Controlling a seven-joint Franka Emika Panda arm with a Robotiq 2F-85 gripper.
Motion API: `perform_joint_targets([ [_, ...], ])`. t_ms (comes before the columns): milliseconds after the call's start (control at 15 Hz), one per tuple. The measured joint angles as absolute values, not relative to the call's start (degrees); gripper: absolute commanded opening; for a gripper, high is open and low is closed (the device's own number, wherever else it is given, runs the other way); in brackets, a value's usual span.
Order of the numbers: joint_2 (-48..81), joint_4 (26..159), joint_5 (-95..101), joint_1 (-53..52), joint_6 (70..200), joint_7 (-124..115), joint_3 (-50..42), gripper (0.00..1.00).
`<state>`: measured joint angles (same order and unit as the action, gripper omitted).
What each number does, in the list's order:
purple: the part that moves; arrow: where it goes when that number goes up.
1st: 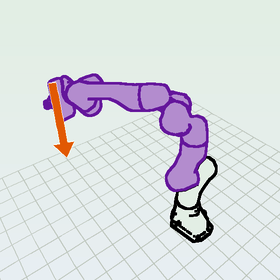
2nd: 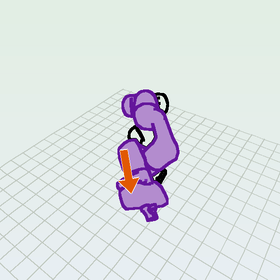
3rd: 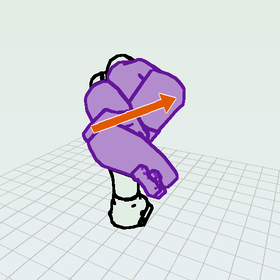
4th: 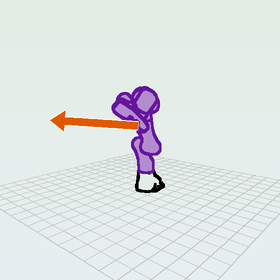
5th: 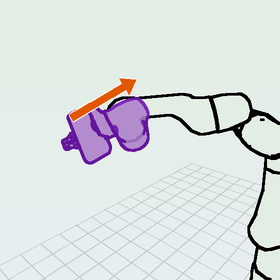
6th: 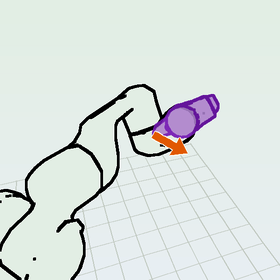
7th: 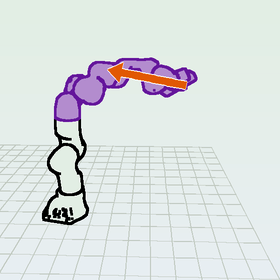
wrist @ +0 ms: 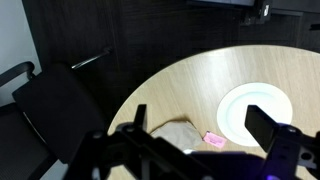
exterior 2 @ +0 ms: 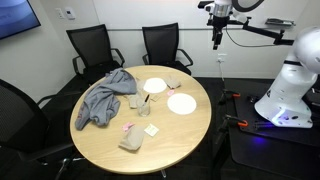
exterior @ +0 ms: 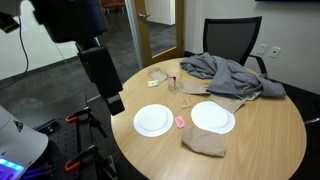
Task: Pick the marker from the cup and put it on the table
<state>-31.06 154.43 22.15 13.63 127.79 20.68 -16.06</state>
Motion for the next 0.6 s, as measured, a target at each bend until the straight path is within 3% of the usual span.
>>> perform_joint_targets([
  [600,-29.3,150.0,18.8,5.1,132.3,20.7,-9.7,1.0],
])
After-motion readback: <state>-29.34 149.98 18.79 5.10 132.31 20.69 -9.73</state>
